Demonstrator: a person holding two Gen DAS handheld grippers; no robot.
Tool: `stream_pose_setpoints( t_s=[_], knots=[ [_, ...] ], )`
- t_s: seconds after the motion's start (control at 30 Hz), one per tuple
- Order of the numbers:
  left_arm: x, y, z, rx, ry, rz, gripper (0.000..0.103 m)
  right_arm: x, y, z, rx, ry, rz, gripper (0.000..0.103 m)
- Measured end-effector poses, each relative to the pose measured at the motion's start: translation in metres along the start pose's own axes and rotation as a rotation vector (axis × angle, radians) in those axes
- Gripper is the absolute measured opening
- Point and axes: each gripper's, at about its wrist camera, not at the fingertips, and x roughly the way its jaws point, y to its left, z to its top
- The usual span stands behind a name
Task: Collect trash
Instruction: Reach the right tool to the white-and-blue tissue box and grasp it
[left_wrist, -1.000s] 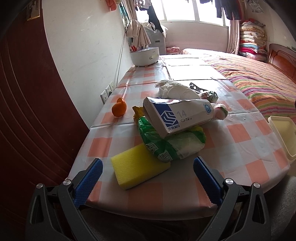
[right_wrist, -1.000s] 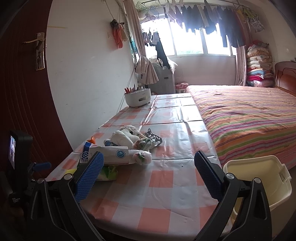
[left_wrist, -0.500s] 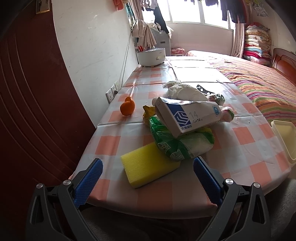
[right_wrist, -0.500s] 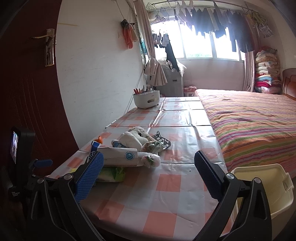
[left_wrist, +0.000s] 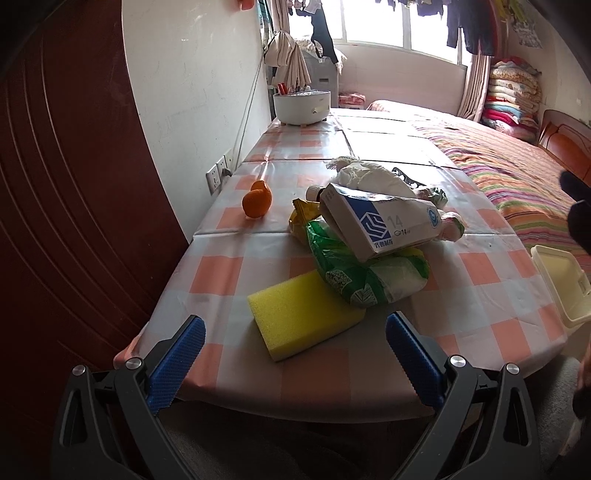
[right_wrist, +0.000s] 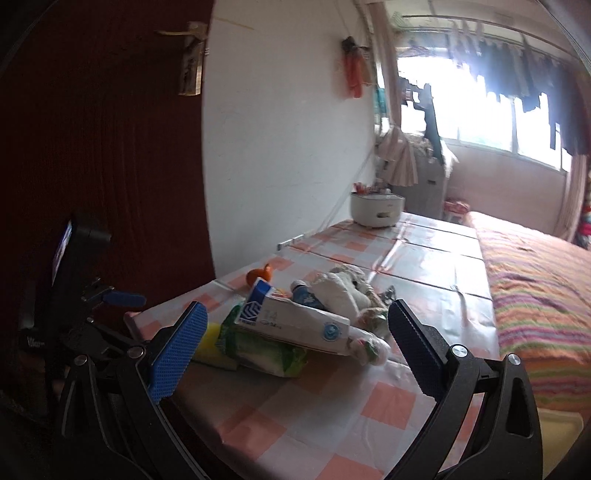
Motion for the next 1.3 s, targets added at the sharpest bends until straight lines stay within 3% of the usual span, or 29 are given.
stream_pose_setpoints(
  t_s=[0.2, 0.47, 1.0, 1.1, 1.17, 1.3],
  knots=[
    [-0.006, 0.006, -0.005, 0.003, -0.003, -0.019, 0.095, 0.040, 0.018, 0.014, -0.264, 0.095, 0.149, 0.097],
    [-0.010, 0.013, -0.009, -0.004, 0.006, -0.030, 0.095, 0.104, 0.008, 0.022, -0.369, 0.274, 0.324, 0.097],
    [-0.003, 0.017, -0.012, -0.012, 0.036, -0.024, 0.095, 0.180, -0.002, 0.001, -0.522, 0.492, 0.338, 0.095],
    [0.000, 0.017, -0.011, -0.015, 0.043, -0.027, 0.095, 0.187, -0.001, -0.003, -0.520, 0.515, 0.356, 0.087],
    [0.002, 0.018, -0.011, -0.022, 0.047, -0.028, 0.095, 0.191, 0.000, -0.003, -0.506, 0.525, 0.372, 0.068],
    [0.006, 0.022, -0.010, -0.041, 0.061, -0.040, 0.095, 0.193, 0.003, -0.007, -0.514, 0.530, 0.365, 0.064]
  ],
)
